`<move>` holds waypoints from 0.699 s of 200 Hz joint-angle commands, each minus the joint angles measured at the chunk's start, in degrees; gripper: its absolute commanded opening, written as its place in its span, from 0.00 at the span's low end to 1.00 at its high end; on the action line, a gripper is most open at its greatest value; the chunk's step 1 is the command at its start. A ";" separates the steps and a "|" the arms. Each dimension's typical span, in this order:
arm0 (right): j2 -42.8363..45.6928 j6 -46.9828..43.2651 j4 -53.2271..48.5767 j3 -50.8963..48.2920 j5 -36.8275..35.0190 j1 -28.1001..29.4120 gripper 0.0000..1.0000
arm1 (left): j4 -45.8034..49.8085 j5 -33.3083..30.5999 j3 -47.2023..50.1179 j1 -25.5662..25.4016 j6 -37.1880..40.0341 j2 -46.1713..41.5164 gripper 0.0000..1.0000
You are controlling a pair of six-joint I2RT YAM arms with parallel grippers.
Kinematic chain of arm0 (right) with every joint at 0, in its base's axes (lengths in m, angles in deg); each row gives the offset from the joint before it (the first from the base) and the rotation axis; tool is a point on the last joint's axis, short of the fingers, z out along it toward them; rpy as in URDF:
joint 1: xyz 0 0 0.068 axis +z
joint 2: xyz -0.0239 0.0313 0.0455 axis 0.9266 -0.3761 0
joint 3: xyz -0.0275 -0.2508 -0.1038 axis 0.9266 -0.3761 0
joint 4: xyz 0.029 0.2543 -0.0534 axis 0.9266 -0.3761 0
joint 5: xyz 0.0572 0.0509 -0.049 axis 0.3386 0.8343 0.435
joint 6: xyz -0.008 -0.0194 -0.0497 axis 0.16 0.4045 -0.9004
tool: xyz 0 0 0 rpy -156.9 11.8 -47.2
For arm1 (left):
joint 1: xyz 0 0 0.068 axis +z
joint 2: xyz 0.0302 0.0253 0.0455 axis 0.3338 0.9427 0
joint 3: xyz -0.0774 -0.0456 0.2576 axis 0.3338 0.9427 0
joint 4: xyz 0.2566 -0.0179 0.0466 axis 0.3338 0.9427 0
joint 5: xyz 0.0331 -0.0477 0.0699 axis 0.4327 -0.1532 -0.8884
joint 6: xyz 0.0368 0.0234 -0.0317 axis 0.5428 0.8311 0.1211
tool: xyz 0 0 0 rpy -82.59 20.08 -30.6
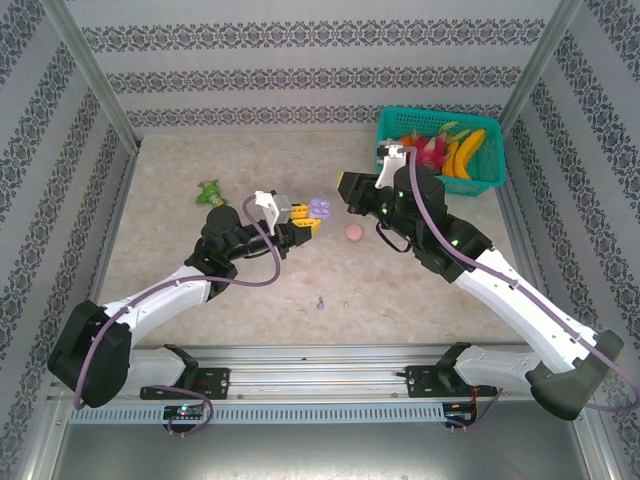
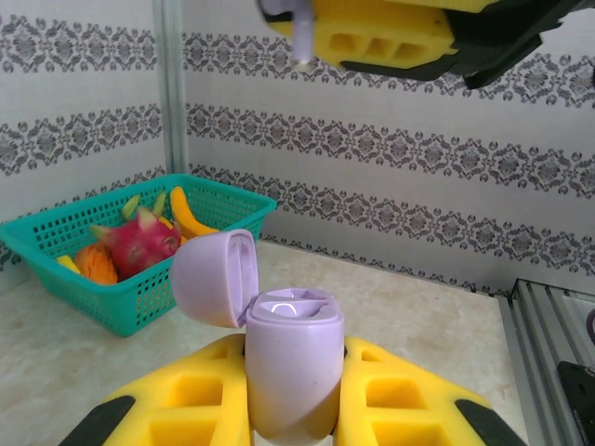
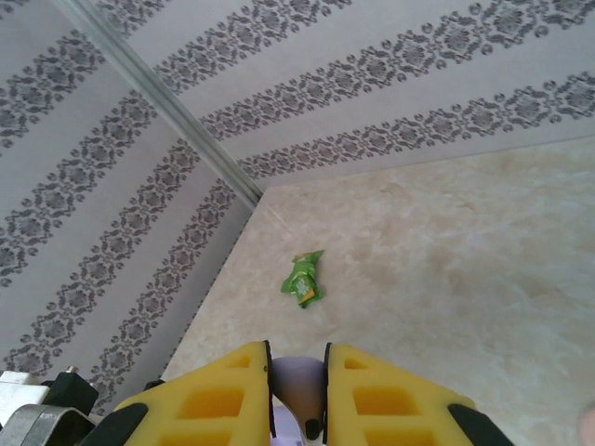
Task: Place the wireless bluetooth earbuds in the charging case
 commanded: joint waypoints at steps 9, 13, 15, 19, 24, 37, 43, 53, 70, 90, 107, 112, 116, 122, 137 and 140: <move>2.10 -1.90 8.28 -2.98 2.80 1.50 0.16 | -6.47 -2.69 -1.60 -1.79 3.08 0.98 0.00; 2.33 -2.03 8.97 -3.42 2.97 1.62 0.16 | -6.96 -3.28 -1.70 -1.90 3.21 1.08 0.00; 2.43 -2.04 9.28 -3.61 3.00 1.63 0.16 | -7.31 -3.50 -1.74 -1.97 3.35 1.16 0.00; 2.62 -2.04 9.87 -3.97 3.00 1.82 0.16 | -7.81 -3.89 -1.89 -2.14 3.47 1.31 0.00; 2.84 -2.04 10.64 -4.43 3.06 1.92 0.16 | -8.25 -4.42 -2.12 -2.16 3.77 1.56 0.00; 3.38 -2.04 12.45 -5.56 3.18 2.16 0.17 | -8.95 -5.49 -2.79 -2.56 5.11 1.95 0.00; 3.62 -2.05 13.12 -6.01 3.11 2.30 0.17 | -9.30 -5.85 -2.97 -2.70 5.82 2.23 0.00; 3.94 -2.04 13.69 -6.36 3.01 2.46 0.17 | -9.92 -6.20 -3.41 -2.79 6.85 2.62 0.00; 4.12 -2.04 14.12 -6.73 2.92 2.60 0.16 | -9.83 -6.24 -4.27 -2.88 8.44 2.98 0.00; 4.58 -2.12 15.16 -7.54 2.83 2.66 0.17 | -8.65 -6.04 -5.23 -2.88 11.03 2.86 0.00; 5.22 -2.25 16.03 -8.08 2.76 2.68 0.16 | -7.28 -5.56 -6.09 -2.88 13.17 2.55 0.00; 5.36 -2.39 16.11 -8.18 2.66 2.67 0.17 | -6.83 -5.47 -6.39 -2.88 13.75 2.53 0.00; 5.39 -2.47 16.12 -8.18 2.65 2.66 0.17 | -6.43 -5.35 -6.66 -2.88 14.13 2.50 0.00; 5.43 -2.48 16.12 -8.26 2.59 2.67 0.17 | -6.05 -5.20 -6.93 -2.88 14.59 2.48 0.00; 5.48 -2.48 16.87 -8.68 2.74 2.73 0.17 | -5.40 -4.83 -7.71 -2.88 15.34 2.55 0.00; 5.53 -2.44 17.10 -8.77 2.74 2.74 0.17 | -5.26 -4.81 -7.87 -2.88 15.46 2.58 0.00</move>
